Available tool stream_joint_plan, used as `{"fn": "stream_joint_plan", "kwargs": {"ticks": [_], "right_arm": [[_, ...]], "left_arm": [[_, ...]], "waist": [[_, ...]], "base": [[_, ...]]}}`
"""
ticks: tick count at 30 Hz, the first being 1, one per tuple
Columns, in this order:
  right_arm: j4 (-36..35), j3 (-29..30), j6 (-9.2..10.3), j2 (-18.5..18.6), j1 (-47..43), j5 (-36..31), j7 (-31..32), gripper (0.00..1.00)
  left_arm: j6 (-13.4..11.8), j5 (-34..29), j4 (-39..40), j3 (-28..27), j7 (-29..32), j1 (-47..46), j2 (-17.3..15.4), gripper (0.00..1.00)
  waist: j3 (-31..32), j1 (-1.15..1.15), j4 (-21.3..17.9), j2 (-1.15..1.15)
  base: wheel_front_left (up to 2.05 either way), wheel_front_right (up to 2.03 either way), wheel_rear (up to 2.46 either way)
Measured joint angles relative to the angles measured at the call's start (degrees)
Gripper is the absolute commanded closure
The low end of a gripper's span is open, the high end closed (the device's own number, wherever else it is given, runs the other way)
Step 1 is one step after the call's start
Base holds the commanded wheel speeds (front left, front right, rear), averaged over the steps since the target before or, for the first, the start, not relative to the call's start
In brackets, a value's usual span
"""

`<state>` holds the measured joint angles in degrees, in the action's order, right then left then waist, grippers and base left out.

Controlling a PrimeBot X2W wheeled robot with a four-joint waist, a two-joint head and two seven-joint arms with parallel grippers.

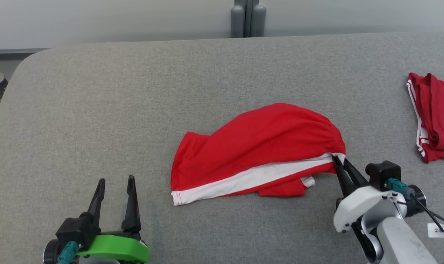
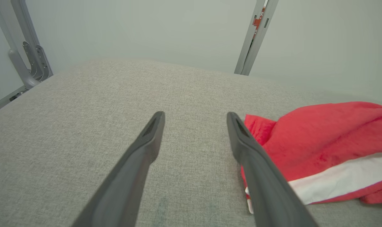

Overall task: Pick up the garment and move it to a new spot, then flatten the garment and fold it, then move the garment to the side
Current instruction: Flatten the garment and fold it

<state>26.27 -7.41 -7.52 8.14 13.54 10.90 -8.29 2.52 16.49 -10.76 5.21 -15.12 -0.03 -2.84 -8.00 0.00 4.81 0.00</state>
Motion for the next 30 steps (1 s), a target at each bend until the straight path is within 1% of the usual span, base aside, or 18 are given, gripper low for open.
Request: {"fn": "stream_joint_plan", "kwargs": {"ticks": [5,9,10,11,12,13,17,21,30], "right_arm": [[-8.15,3.21,-0.01,-0.56,-6.67,-0.56,3.66,1.0],[-10.57,4.82,0.0,-1.7,-8.87,-0.42,5.42,1.0],[-10.54,5.44,0.0,-2.09,-8.9,-0.27,5.05,0.9],[-10.15,5.92,-0.01,-2.15,-8.87,-0.59,4.64,0.64],[-9.67,6.31,-0.01,-2.18,-8.86,-0.81,4.43,0.29],[-9.18,6.91,0.0,-2.38,-8.85,-1.03,3.55,0.0],[-8.24,7.37,-0.01,-3.49,-8.5,-1.47,1.77,0.0],[-8.53,8.58,0.0,-3.6,-8.54,-2.03,0.59,0.0],[-14.79,9.56,0.0,-3.9,-8.51,-3.38,-1.65,0.0]], "left_arm": [[0.01,-0.08,0.33,-0.46,0.0,0.02,0.0,0.0],[0.08,-0.14,0.12,-0.31,0.0,-0.03,0.0,0.0],[0.11,-0.14,0.02,-0.19,0.0,-0.11,0.0,0.0],[0.27,-0.14,-0.08,-0.04,0.0,-0.18,0.0,0.0],[0.29,-0.14,-0.21,0.1,0.0,-0.2,0.0,0.0],[0.3,-0.14,-0.34,0.27,0.0,-0.26,0.0,0.0],[0.32,-0.14,-0.45,0.32,0.0,-0.41,0.0,0.0],[0.33,-0.11,-0.14,0.32,0.0,-0.33,0.0,0.0],[0.31,0.13,0.86,1.09,0.0,0.53,0.0,0.0]], "waist": [[-0.7,0.0,-1.36,0.0],[-1.33,0.0,-2.01,0.0],[-1.46,0.0,-2.16,0.0],[-1.55,0.0,-2.29,0.0],[-1.59,0.0,-2.36,0.0],[-1.54,0.0,-2.39,0.0],[-0.86,0.0,-2.47,0.0],[0.32,0.0,-2.6,0.0],[3.56,0.0,-3.22,0.0]], "base": [[0.0,0.0,0.0],[0.0,0.0,0.0],[0.0,0.0,0.0],[0.0,0.0,0.0],[0.0,0.0,0.0],[0.0,0.0,0.0],[0.0,0.0,0.0],[0.0,0.0,0.0],[0.0,0.0,0.0]]}}
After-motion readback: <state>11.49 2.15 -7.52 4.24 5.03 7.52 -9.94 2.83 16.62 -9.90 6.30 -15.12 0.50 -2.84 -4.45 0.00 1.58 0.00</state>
